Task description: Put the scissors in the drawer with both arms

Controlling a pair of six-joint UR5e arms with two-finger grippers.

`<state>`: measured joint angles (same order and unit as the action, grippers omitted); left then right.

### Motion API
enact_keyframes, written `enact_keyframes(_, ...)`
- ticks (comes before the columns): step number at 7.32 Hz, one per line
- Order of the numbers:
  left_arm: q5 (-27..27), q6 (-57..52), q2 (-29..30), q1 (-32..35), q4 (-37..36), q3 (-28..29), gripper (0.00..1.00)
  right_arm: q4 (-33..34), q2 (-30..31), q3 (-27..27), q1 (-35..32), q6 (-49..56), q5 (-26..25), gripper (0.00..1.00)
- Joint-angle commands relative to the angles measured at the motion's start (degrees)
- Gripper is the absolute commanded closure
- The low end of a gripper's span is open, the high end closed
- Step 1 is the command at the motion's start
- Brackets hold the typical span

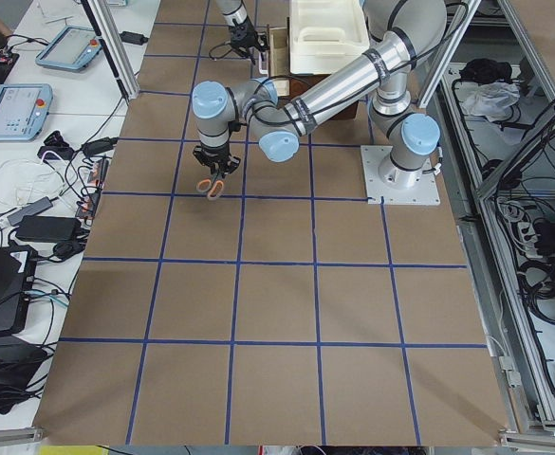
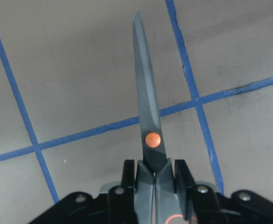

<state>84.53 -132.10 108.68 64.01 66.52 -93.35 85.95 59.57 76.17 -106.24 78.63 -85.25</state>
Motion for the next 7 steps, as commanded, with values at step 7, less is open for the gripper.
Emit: enact_keyframes(7,-0.07,0.09,0.12,0.24,0.28,-0.08,1.0,4.92,-2.62,-5.07,0.94,0.73,0.34,0.57)
